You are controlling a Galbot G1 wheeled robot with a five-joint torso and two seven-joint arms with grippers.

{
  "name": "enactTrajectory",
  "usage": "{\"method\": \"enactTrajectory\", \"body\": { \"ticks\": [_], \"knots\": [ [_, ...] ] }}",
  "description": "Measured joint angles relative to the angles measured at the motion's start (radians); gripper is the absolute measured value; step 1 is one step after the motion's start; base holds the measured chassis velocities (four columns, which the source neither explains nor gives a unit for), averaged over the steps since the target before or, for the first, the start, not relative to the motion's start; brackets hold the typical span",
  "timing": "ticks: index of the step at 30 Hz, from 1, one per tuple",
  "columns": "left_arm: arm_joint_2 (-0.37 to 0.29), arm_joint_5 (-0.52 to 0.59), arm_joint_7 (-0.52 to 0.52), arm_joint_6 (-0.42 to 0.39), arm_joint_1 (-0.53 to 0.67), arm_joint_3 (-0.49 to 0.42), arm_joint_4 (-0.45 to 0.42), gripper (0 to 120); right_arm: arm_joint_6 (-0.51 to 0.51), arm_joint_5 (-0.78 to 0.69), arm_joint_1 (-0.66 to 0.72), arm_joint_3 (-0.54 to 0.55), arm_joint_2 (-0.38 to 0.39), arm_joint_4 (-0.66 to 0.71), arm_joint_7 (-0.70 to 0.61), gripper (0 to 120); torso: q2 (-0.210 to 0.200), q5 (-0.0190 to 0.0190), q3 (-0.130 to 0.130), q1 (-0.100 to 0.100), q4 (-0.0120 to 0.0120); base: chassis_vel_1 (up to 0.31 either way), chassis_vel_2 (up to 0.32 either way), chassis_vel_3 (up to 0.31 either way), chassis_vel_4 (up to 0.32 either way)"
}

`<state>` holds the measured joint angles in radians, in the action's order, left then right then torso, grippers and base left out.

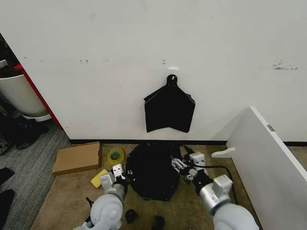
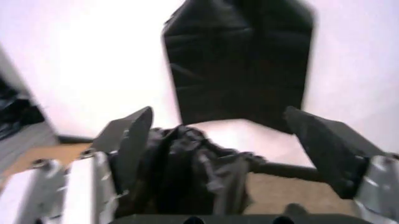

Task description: Place the garbage bag over the trash bin.

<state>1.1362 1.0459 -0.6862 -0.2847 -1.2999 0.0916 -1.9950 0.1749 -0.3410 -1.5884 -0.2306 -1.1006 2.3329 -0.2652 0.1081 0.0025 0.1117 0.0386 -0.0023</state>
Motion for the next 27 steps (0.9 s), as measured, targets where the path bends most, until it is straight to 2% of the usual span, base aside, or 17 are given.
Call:
{"method": "enactTrajectory", "body": {
  "ticks": [3,8,11,19,27],
  "knots": [
    [0.014,0.011,-0.002,0.003,0.014,-0.003,0.027,0,-0.094,0.064,-0.059,-0.029,-0.019,-0.015,0.024,96,0.000,0.0003,0.000,0.000,0.0001,0.000,0.000,0.000,0.000],
    [0.021,0.012,-0.028,0.006,0.029,-0.008,0.045,2,-0.101,0.064,-0.075,-0.037,-0.035,-0.009,0.015,100,0.000,0.0001,0.000,0.000,0.0003,0.000,0.000,0.000,0.000],
    [0.022,0.016,-0.030,0.006,0.034,-0.006,0.049,9,-0.096,0.056,-0.068,-0.038,-0.039,-0.009,0.008,100,0.000,0.0001,0.000,0.000,0.0003,0.000,0.000,0.000,0.000],
    [0.013,0.031,0.014,0.008,0.037,-0.003,0.069,39,-0.063,0.023,-0.050,-0.025,-0.039,-0.016,-0.005,100,0.000,0.0000,0.000,0.000,0.0003,0.000,0.000,0.000,0.000],
    [-0.020,0.044,0.007,-0.018,0.009,0.012,0.017,67,-0.054,0.013,-0.041,-0.027,-0.035,-0.026,-0.015,100,0.000,0.0001,0.000,0.000,0.0004,0.000,0.000,0.000,0.000]
  ]
}}
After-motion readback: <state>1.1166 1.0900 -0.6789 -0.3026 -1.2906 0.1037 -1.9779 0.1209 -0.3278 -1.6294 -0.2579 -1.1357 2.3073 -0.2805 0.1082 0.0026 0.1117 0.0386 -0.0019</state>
